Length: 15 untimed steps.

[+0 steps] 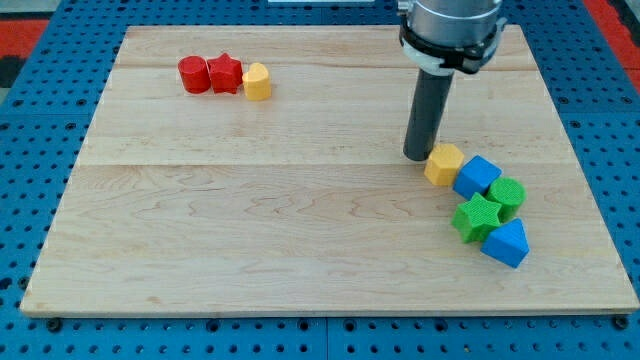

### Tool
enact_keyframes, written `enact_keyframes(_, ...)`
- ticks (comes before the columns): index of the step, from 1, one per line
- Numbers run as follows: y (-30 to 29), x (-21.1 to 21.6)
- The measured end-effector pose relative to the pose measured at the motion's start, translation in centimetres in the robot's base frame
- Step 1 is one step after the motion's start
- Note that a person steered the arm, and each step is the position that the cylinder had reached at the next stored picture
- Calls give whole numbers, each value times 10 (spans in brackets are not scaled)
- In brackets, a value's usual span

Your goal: Move the yellow heart to the yellow hexagon

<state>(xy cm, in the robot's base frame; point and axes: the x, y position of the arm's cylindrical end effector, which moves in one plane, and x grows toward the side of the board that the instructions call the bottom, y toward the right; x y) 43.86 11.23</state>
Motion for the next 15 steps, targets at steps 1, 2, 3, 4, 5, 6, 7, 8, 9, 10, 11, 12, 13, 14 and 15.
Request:
enact_keyframes(1,0,7)
enact_keyframes(2,-10,-22)
enact_keyframes(3,-25,-65)
enact_keyframes(4,-43,-108)
enact_keyframes(5,-63,-150)
enact_keyframes(6,-90,-182)
enact_keyframes(7,-143,-186)
enact_keyframes(8,-189,-186)
enact_keyframes(9,-207,-180)
enact_keyframes(10,-207,-161)
enact_keyframes(11,-207,-138)
enact_keyframes(12,-207,-112)
enact_keyframes(13,-207,-85)
enact_keyframes(14,-206,-54)
enact_keyframes(15,-194,-31)
